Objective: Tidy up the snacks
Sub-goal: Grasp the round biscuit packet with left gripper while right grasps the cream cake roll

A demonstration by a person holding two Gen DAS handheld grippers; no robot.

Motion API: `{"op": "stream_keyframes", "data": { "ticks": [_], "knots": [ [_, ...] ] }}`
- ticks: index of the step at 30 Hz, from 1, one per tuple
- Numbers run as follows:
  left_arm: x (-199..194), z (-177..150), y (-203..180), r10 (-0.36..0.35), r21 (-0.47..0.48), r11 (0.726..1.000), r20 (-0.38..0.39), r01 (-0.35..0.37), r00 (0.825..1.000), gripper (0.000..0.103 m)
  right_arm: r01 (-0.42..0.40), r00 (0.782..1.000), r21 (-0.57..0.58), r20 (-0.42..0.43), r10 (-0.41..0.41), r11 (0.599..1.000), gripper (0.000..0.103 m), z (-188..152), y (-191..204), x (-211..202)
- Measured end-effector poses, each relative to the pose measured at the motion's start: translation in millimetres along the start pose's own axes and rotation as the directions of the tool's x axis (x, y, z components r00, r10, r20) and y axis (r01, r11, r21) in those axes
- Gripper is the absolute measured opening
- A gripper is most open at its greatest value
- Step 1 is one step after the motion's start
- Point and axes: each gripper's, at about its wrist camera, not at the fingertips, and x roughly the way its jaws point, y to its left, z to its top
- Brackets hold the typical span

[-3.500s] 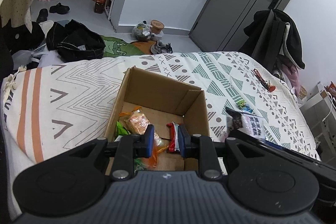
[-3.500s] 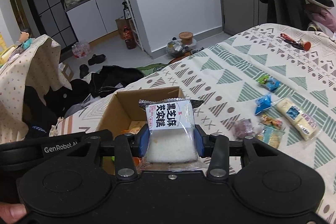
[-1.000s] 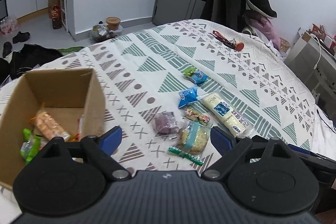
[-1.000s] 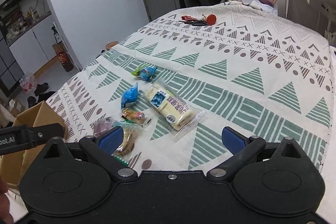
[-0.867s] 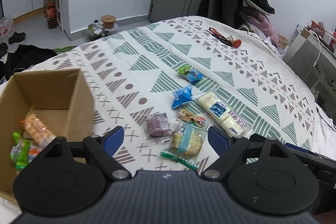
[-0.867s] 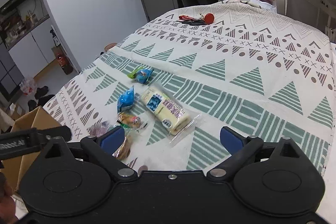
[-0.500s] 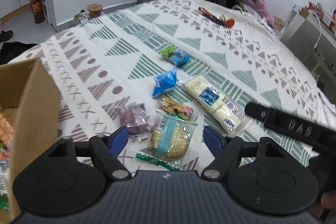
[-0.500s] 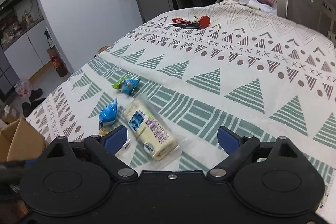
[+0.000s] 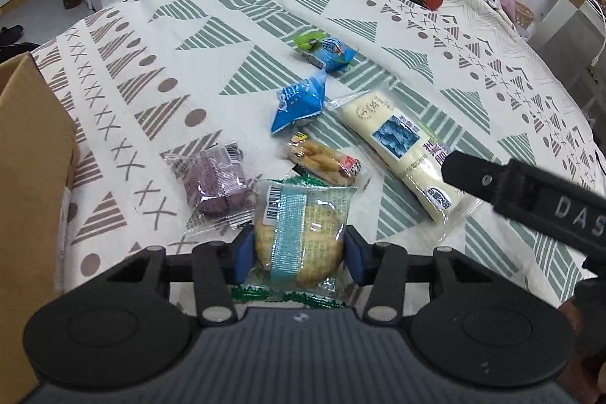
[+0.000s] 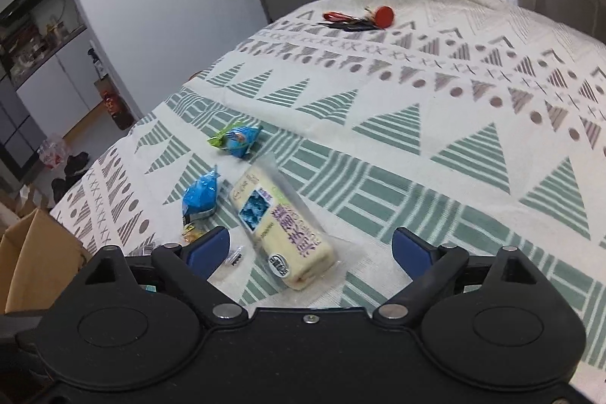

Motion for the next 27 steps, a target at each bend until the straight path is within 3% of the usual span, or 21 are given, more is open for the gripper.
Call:
{"op": "stream_keyframes", "data": {
  "ticks": [19, 21, 23, 27],
  "knots": [
    [-49.4, 14.5, 36.0, 0.040, -0.062, 0.998, 0.109, -0.033, 0.993, 0.048, 0.023, 1.000, -0.146, 0.000, -0.023, 0.989, 0.095, 2.3, 21.4, 23.6],
    [-53.2, 14.4, 41.6, 0.044, -0.071, 0.997, 0.114, -0.036, 0.993, 0.048, 0.007, 0.999, -0.167, -0.044, -0.014, 0.986, 0.087, -2.1, 23.6, 27.5],
    [-57.5, 14.3, 46.2, 0.045, -0.076, 0.996, 0.122, -0.036, 0.992, 0.048, -0.006, 0.994, -0.173, -0.106, -0.012, 0.985, 0.054, -7.1, 23.9, 33.2],
    [-66.6, 12.4, 55.0, 0.046, -0.078, 0.996, 0.133, -0.036, 0.990, 0.048, -0.033, 0.995, -0.210, -0.102, 0.011, 0.977, 0.048, -14.0, 29.3, 24.2]
  ]
}}
